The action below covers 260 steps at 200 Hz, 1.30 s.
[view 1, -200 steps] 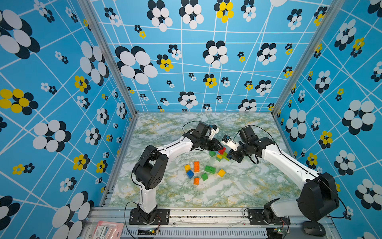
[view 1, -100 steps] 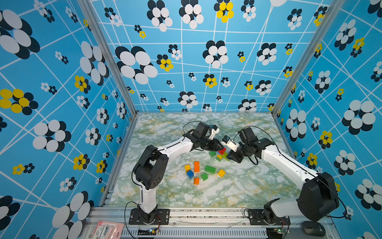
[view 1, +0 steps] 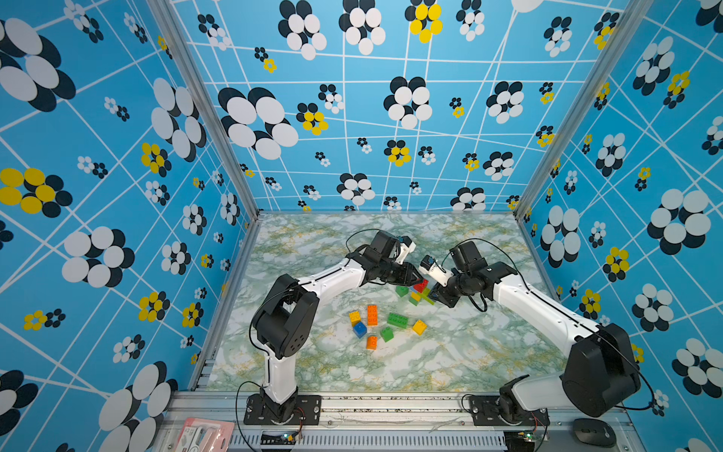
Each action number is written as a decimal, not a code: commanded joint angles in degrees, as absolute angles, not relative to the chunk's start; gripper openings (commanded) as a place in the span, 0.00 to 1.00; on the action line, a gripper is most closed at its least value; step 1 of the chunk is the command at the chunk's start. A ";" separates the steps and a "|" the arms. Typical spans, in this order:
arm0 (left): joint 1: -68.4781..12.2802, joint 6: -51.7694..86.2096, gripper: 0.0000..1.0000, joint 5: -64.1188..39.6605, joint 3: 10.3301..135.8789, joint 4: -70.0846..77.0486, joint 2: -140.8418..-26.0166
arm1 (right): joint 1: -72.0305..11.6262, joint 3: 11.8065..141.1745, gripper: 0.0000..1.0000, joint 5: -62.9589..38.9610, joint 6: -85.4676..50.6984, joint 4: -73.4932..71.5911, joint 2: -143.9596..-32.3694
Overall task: Assemble a fork with lego
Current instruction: Assemble the lego brick with the lego brick.
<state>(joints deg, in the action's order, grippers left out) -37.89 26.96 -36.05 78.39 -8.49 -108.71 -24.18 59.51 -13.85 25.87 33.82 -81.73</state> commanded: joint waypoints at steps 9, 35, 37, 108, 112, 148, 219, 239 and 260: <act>-37.95 26.76 0.32 -34.42 75.94 -10.04 -110.57 | -23.91 57.51 0.00 -12.47 24.94 34.27 -82.88; -37.87 26.98 0.33 -34.44 75.40 -9.47 -110.61 | -23.98 57.10 0.00 -12.30 25.09 34.32 -82.88; -37.86 27.00 0.33 -34.43 75.34 -9.49 -110.58 | -23.99 57.12 0.00 -12.35 25.13 34.29 -82.86; -37.44 27.07 0.32 -34.54 74.09 -8.99 -110.21 | -23.91 56.78 0.00 -13.84 25.83 34.71 -84.10; -37.44 27.07 0.32 -34.54 74.10 -8.97 -110.15 | -23.91 56.77 0.00 -13.80 25.84 34.70 -84.14; -37.36 27.07 0.32 -34.48 73.92 -8.79 -110.12 | -23.92 56.48 0.00 -13.97 25.98 35.31 -84.93; -37.26 26.98 0.32 -34.59 73.73 -8.88 -109.91 | -23.98 56.33 0.39 -15.23 24.93 34.69 -84.88; -37.27 26.90 0.32 -34.51 73.55 -8.92 -109.82 | -23.96 56.96 0.96 -16.91 23.60 33.76 -84.22; -37.26 26.81 0.32 -34.54 73.31 -8.83 -109.67 | -23.91 57.78 0.99 -19.16 21.15 31.85 -83.27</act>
<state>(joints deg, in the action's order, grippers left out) -37.50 27.42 -37.34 76.12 -3.90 -108.64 -24.18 57.49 -15.59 24.32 32.56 -83.99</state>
